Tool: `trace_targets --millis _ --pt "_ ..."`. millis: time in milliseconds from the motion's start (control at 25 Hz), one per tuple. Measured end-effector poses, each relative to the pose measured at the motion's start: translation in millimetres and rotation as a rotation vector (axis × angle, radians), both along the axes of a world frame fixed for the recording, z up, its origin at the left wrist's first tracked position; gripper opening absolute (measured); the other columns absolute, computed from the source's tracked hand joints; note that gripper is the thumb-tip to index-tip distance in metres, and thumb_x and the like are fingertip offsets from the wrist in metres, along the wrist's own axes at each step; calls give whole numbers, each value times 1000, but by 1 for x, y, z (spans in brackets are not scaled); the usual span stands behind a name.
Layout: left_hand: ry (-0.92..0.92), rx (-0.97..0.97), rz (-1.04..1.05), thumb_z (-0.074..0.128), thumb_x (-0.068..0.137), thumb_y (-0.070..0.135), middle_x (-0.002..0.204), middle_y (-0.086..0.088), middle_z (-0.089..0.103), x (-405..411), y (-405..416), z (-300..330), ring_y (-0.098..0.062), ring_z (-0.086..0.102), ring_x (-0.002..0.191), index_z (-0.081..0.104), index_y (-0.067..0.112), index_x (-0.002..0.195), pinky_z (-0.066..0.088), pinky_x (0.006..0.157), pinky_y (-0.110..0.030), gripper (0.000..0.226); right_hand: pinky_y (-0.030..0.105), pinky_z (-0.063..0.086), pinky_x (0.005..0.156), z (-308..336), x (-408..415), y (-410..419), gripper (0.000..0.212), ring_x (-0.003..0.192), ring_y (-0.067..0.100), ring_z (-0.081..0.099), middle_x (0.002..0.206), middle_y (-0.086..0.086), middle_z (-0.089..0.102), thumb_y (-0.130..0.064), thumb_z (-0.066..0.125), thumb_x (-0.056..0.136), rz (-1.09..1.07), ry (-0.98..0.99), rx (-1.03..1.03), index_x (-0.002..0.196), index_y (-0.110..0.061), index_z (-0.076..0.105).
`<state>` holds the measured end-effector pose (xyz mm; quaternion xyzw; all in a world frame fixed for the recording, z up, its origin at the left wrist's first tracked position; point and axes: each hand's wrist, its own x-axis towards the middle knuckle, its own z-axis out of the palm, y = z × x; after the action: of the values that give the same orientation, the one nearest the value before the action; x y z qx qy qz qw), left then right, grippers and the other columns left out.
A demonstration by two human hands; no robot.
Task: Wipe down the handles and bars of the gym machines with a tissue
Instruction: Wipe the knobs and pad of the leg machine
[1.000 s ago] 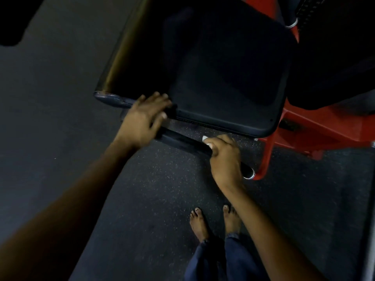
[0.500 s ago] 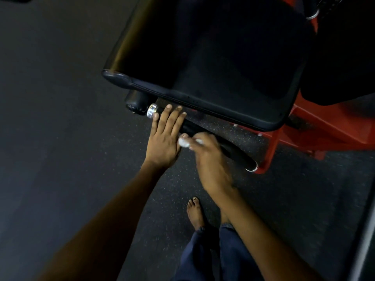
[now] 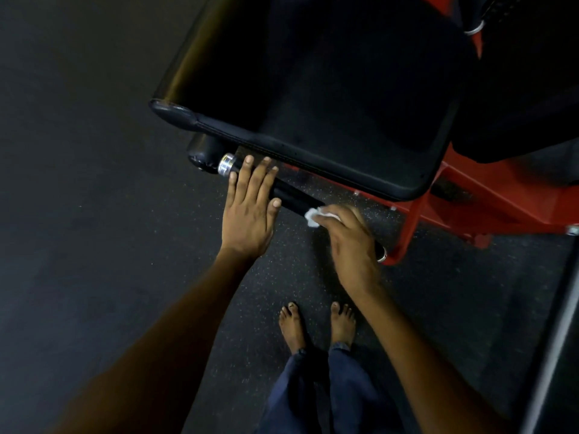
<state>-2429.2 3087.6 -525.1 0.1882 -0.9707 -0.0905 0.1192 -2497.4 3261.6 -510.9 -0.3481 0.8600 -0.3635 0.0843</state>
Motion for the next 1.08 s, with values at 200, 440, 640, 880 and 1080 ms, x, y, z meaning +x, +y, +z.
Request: trace_targets --millis 200,440,640,880,1080 --pt "-9 14 66 11 103 43 155 -12 29 -3 11 0 -26 7 147 38 4 144 -4 120 -35 63 24 49 85 -3 12 46 28 104 27 61 112 14 60 9 55 81 -241 -134 94 103 -4 67" --pt "-16 8 100 8 102 46 157 -12 24 -3 15 3 -25 6 147 35 4 146 -3 121 -34 66 13 46 89 13 -3 -5 25 103 4 53 111 10 62 5 49 84 -64 -157 -111 98 -3 69" --pt "11 39 161 17 101 50 157 -15 22 -7 23 -2 -28 1 147 34 2 144 -8 119 -33 67 13 40 64 -17 -11 61 24 98 18 62 109 11 66 3 45 92 -721 -639 260 102 -2 67" --pt "27 56 213 25 101 44 159 -15 18 -11 30 -6 -29 0 147 31 1 145 -5 120 -35 62 33 46 90 6 -90 -9 24 106 27 59 112 12 63 -5 48 94 -128 -872 520 111 -3 64" --pt "11 58 240 19 102 47 160 -14 15 -13 33 -2 -26 -3 148 28 2 147 -9 120 -32 65 30 51 81 -11 -109 -40 32 90 20 62 111 10 64 -3 38 96 164 -1097 654 117 -7 62"
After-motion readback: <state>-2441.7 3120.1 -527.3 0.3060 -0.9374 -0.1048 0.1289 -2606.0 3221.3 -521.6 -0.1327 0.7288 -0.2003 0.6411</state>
